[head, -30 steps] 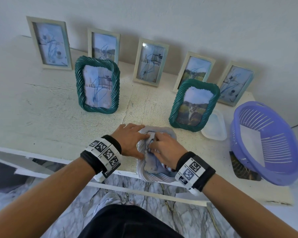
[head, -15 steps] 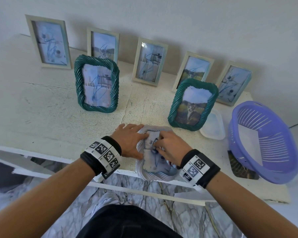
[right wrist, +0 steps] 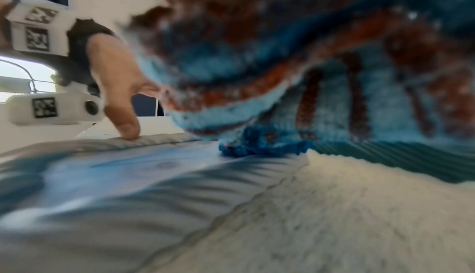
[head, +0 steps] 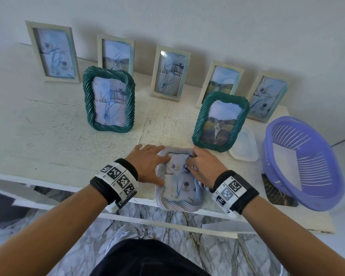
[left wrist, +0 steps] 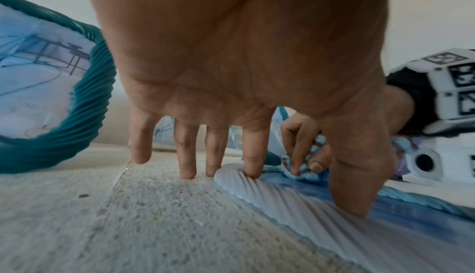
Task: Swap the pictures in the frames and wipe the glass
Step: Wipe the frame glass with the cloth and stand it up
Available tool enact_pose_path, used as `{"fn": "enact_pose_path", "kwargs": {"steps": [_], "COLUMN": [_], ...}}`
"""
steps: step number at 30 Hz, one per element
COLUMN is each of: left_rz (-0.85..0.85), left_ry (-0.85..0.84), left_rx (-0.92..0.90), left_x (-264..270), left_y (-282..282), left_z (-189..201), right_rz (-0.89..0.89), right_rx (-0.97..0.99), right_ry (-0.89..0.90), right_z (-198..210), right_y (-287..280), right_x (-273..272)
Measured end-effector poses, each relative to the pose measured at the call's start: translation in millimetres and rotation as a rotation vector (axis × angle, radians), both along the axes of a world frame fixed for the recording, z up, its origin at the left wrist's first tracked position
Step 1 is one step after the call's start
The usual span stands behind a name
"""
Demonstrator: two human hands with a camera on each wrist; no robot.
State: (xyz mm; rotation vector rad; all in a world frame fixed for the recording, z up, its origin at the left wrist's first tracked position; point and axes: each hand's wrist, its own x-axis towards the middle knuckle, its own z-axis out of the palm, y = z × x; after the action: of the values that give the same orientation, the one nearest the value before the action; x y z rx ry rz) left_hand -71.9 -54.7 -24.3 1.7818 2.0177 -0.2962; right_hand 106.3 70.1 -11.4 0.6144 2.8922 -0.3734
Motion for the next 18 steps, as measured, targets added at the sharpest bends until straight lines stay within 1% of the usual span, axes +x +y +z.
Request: {"fn": "enact_pose_path", "kwargs": {"steps": [3,5,7,9,11,13,15,17,18], "left_rz": [-0.023,-0.036,-0.040,-0.045,-0.042,-0.035,-0.035,-0.041,-0.044], "left_ry": [0.007,0.016,0.018,0.018,0.014,0.001,0.000,0.007,0.010], "left_rx": [-0.010,-0.011,-0.013,-0.011,-0.006,-0.001,-0.002,-0.009,-0.010], "left_x": [-5,-6,-6,-6,-7,-8,-8,-8,-8], "left_y": [1,2,2,2,1,2,2,2,3], "left_z": [0,0,-1,-1,-1,-3,-4,-4,-5], "right_rz": [0.061,0.095,0.073,0.013,-0.012,0.015,0.061,0.087,0.076], "right_rx": [-0.086,-0.088,-0.046,-0.021,-0.030,-0.077,-0.124,-0.113,-0.094], "right_ry": [-0.024,-0.051,-0.067,-0.020,0.032,0.033,-0.018,-0.048,-0.035], "right_z": [-4,0,3,4,1,-5,-5,-2,-3], "right_y": [-17,-16,-6,0,-6,-18,-25,-20,-14], "right_x": [15,18,13,8,8,16,25,25,23]}}
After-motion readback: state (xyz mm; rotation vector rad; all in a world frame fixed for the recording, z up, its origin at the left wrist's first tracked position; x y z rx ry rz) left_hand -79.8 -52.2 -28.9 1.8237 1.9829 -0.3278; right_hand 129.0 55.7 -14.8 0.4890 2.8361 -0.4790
